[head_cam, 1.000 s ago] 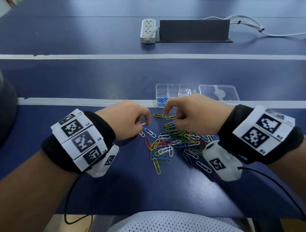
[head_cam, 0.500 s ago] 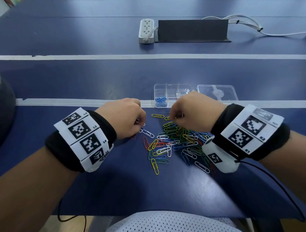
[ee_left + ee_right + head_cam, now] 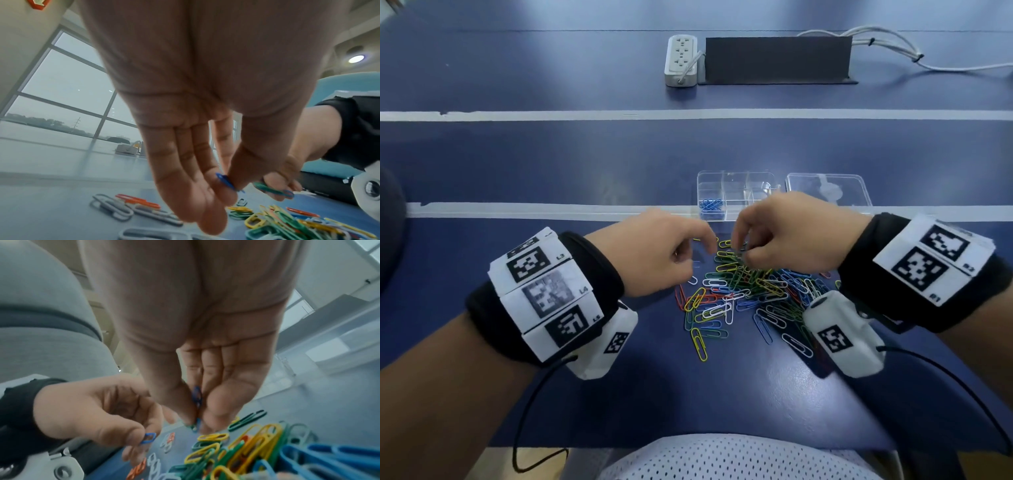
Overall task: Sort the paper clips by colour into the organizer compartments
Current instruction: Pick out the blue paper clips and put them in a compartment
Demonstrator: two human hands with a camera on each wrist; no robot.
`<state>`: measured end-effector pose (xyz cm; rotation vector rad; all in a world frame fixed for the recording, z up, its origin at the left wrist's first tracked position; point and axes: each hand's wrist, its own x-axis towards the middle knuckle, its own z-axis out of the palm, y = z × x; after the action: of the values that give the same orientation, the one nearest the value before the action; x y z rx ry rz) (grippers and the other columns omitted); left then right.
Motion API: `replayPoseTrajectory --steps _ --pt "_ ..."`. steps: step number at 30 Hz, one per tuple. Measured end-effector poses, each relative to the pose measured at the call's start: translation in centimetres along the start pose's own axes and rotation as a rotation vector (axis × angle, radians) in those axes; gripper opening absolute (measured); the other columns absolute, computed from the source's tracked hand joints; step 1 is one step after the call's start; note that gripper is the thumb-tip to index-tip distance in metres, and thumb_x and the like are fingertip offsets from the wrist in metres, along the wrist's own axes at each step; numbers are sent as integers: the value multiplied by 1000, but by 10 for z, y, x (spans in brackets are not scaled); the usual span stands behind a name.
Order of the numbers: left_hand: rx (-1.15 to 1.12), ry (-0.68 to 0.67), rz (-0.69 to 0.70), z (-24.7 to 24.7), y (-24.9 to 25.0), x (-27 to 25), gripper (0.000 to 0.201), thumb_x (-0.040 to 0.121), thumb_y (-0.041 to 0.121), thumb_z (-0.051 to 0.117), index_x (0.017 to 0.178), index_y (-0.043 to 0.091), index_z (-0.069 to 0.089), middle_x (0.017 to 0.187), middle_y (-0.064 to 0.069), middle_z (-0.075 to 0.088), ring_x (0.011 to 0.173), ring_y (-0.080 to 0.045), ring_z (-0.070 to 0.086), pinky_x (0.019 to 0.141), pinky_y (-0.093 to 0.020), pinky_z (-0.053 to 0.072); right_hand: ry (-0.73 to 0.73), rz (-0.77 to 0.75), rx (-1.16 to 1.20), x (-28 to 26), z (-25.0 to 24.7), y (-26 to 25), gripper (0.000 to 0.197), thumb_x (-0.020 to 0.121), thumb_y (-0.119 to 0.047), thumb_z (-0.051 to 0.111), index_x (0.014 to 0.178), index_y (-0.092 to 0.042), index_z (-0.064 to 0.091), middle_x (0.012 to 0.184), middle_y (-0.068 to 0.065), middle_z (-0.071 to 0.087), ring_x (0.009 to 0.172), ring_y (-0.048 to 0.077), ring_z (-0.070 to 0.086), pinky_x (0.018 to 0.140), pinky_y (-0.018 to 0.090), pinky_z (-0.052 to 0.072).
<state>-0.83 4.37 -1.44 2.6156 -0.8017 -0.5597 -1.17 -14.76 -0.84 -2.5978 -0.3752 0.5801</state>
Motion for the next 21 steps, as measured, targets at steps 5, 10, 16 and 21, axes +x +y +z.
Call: replayPoseTrajectory --steps 5,10,16,21 --pt "1 -108 -9 2 9 -1 20 79 10 49 75 28 58 62 9 56 59 0 50 54 -7 36 -103 52 150 -2 3 9 20 84 -13 59 99 -23 67 68 4 72 55 14 64 66 23 55" --pt "47 -140 -20 8 17 0 18 76 21 52 64 26 40 57 8 44 53 -5 40 56 -22 32 -104 102 262 -4 3 12 10 82 -12 63 85 -19 69 73 7 74 61 16 71 64 18 55" --pt "119 -181 67 18 21 0 11 76 34 64 77 30 54 66 10 46 63 -3 44 68 -24 40 -58 38 225 -10 2 14 9 80 -15 68 88 -20 67 70 9 74 55 9 63 72 27 57" --pt "198 -240 107 26 28 1 18 76 40 67 91 30 66 89 9 54 83 -9 46 86 -31 48 -36 -150 -165 -29 12 -2 24 83 -13 54 89 -27 73 73 -11 70 63 0 58 69 16 49"
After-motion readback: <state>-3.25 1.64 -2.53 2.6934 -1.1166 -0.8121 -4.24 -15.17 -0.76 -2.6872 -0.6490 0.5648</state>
